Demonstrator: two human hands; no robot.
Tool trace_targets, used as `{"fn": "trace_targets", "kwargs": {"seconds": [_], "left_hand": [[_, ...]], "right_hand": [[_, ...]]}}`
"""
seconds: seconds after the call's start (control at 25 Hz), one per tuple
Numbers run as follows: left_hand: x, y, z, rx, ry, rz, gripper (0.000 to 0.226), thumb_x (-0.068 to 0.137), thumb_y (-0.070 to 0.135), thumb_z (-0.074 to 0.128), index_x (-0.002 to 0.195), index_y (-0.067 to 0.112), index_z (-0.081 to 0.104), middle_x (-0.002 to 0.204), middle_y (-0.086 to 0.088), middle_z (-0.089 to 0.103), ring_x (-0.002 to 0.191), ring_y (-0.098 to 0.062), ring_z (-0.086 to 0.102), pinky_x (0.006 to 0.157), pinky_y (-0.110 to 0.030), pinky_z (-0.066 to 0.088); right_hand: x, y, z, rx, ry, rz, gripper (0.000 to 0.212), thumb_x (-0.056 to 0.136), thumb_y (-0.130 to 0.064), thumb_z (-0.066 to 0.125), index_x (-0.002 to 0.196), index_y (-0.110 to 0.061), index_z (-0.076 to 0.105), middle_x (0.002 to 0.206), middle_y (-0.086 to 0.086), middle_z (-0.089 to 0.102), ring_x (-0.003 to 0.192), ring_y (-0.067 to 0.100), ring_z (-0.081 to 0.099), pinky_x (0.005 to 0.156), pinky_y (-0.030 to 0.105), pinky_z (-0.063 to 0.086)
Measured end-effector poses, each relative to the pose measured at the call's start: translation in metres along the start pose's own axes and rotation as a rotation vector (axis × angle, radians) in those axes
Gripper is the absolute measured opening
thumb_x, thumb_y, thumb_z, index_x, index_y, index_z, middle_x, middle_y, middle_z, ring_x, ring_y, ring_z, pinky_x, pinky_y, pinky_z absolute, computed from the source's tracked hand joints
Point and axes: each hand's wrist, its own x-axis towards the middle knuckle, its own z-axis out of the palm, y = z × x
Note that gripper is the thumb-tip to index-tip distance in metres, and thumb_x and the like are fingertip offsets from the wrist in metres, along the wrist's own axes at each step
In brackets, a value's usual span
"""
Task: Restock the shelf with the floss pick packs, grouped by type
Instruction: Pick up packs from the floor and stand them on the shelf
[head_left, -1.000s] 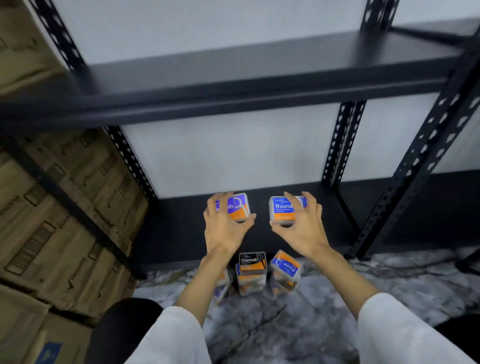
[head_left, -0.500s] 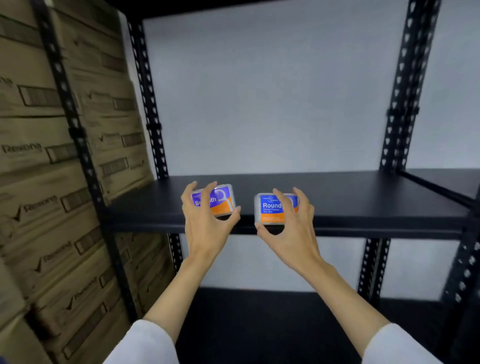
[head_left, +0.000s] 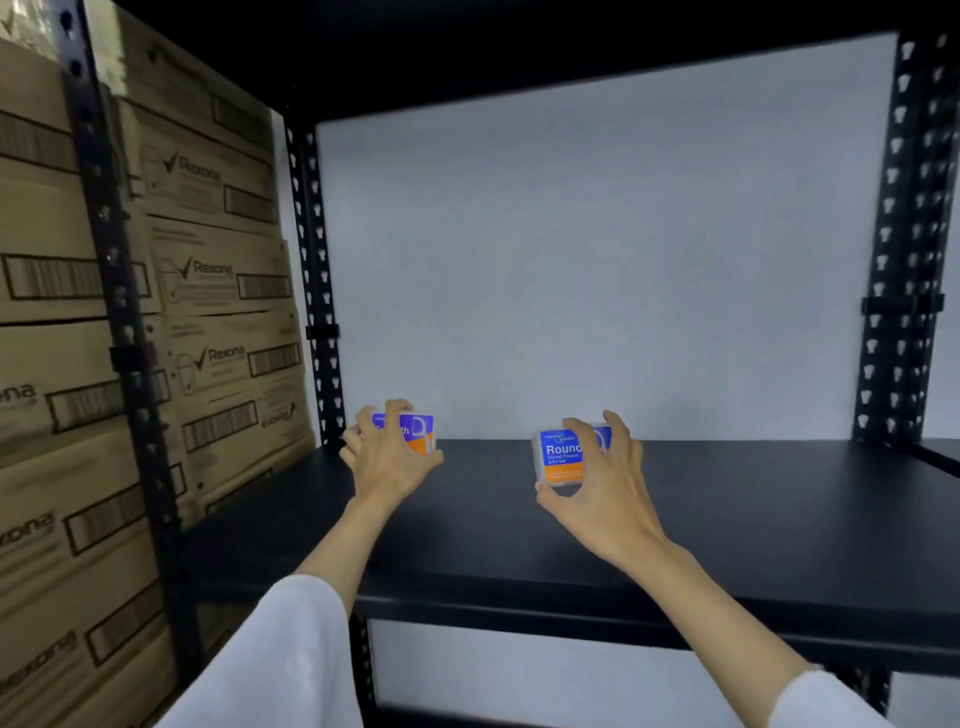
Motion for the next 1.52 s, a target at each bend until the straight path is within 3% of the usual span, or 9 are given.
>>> {"fn": "trace_targets", "kwargs": {"seconds": [0.2, 0.4, 0.64, 0.8, 0.96, 1.2, 1.32, 1.52], "left_hand": [[0.014, -0.029, 0.023, -0.065, -0.149, -0.018, 0.073, 0.063, 0.034, 0.087, 0.117, 0.032, 0.036, 0.134, -0.006, 0.026, 0.115, -0.033, 0.036, 0.087, -0.036, 0.047], [0.015, -0.042, 0.027, -0.184, -0.181, 0.013, 0.061, 0.068, 0.022, 0.086, 0.111, 0.032, 0.044, 0.125, -0.004, 0.028, 0.111, -0.027, 0.045, 0.088, -0.035, 0.051], [0.014, -0.042, 0.029, -0.113, -0.199, 0.073, 0.053, 0.081, 0.010, 0.073, 0.121, 0.033, 0.046, 0.131, -0.006, 0.028, 0.108, -0.026, 0.053, 0.083, -0.031, 0.050], [0.012, -0.039, 0.027, -0.079, -0.222, 0.057, 0.054, 0.084, 0.012, 0.070, 0.128, 0.032, 0.046, 0.135, -0.007, 0.026, 0.110, -0.029, 0.053, 0.089, -0.038, 0.050], [0.008, -0.033, 0.021, -0.061, -0.220, 0.053, 0.063, 0.082, 0.025, 0.074, 0.136, 0.033, 0.042, 0.147, -0.008, 0.019, 0.125, -0.030, 0.043, 0.097, -0.042, 0.048], [-0.028, -0.006, -0.008, 0.012, -0.106, 0.163, 0.050, 0.091, 0.037, 0.060, 0.138, 0.025, 0.046, 0.156, -0.002, 0.025, 0.139, -0.025, 0.032, 0.111, -0.042, 0.034], [-0.063, 0.017, -0.033, -0.051, -0.149, 0.174, 0.036, 0.093, 0.035, 0.053, 0.128, 0.023, 0.056, 0.143, 0.003, 0.045, 0.126, -0.022, 0.047, 0.098, -0.036, 0.042], [-0.126, 0.056, -0.077, -0.135, -0.293, 0.139, 0.019, 0.093, 0.036, 0.051, 0.105, 0.029, 0.064, 0.108, 0.010, 0.065, 0.096, -0.012, 0.058, 0.083, -0.029, 0.043]], "right_hand": [[0.007, 0.011, 0.017, -0.070, -0.049, 0.004, 0.075, 0.077, -0.034, 0.072, 0.140, -0.029, 0.030, 0.152, 0.003, 0.004, 0.137, 0.021, 0.013, 0.096, 0.027, 0.044], [0.025, 0.017, 0.025, -0.092, -0.061, 0.045, 0.074, 0.073, -0.030, 0.075, 0.133, -0.026, 0.033, 0.145, 0.004, 0.008, 0.131, 0.024, 0.017, 0.091, 0.031, 0.048], [0.046, 0.035, 0.038, -0.091, -0.094, 0.127, 0.073, 0.072, -0.027, 0.080, 0.128, -0.022, 0.035, 0.144, 0.009, 0.011, 0.130, 0.028, 0.018, 0.100, 0.036, 0.042], [0.045, 0.044, 0.040, -0.015, -0.094, 0.185, 0.064, 0.072, -0.025, 0.081, 0.119, -0.021, 0.038, 0.142, 0.008, 0.016, 0.127, 0.028, 0.023, 0.101, 0.043, 0.042], [0.042, 0.041, 0.038, -0.225, -0.072, 0.122, 0.068, 0.074, -0.038, 0.077, 0.127, -0.023, 0.037, 0.145, 0.008, 0.022, 0.126, 0.030, 0.032, 0.101, 0.042, 0.038], [0.018, 0.033, 0.015, -0.357, -0.073, 0.143, 0.078, 0.084, -0.050, 0.064, 0.144, -0.014, 0.028, 0.155, 0.016, 0.015, 0.142, 0.033, 0.016, 0.114, 0.044, 0.021], [-0.010, 0.019, -0.007, -0.267, -0.086, 0.124, 0.063, 0.090, -0.037, 0.060, 0.141, -0.011, 0.034, 0.149, 0.014, 0.029, 0.138, 0.030, 0.026, 0.112, 0.041, 0.028], [-0.070, -0.008, -0.057, -0.082, -0.204, 0.115, 0.029, 0.091, -0.026, 0.054, 0.118, -0.019, 0.059, 0.118, 0.003, 0.060, 0.107, 0.023, 0.058, 0.087, 0.034, 0.048]]}}
